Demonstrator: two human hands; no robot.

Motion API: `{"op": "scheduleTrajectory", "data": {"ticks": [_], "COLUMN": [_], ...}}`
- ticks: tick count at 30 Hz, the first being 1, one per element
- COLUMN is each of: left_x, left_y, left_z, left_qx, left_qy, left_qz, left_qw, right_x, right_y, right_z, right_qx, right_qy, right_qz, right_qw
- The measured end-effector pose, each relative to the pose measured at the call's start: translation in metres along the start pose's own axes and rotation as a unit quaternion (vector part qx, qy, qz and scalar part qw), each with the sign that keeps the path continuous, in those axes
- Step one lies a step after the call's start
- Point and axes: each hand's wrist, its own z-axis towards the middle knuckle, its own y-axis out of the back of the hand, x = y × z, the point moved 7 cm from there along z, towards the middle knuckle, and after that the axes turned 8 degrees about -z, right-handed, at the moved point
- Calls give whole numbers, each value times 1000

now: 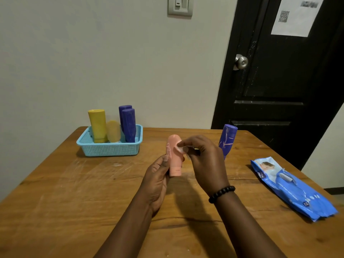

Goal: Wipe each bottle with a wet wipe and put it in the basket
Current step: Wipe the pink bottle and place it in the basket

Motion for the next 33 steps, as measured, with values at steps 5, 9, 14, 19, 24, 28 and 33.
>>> {"op": "scheduleTrajectory", "data": {"ticks": [5, 9, 14, 19, 24, 28, 33], "left_x": [-1, -3, -6, -3, -2, -2, -1], "left_y": [7, 13, 12, 3, 0, 1, 3], "left_z": [2, 1, 1, 1, 0, 1, 3], "left_qx": [-34, -75, -78, -29, -9, -10, 7], "left_qy": [-22, -22, -28, -17, -20, -30, -40], "left_qz": [17, 29, 24, 1, 24, 20, -3], "left_qw": [999, 997, 996, 999, 999, 999, 999], "right_x": [-2, -17, -23, -9, 4, 4, 6], "right_y": [-12, -21, 1, 12, 2, 1, -5], "right_z": [-24, -37, -18, 14, 32, 24, 5], "right_qx": [48, 147, 69, -8, -4, -30, -37], "right_qy": [9, -73, -146, -65, 0, 22, 69], "right_qz": [-9, 52, 196, 94, -21, -11, -24], "right_qw": [999, 985, 967, 993, 1000, 999, 997]}}
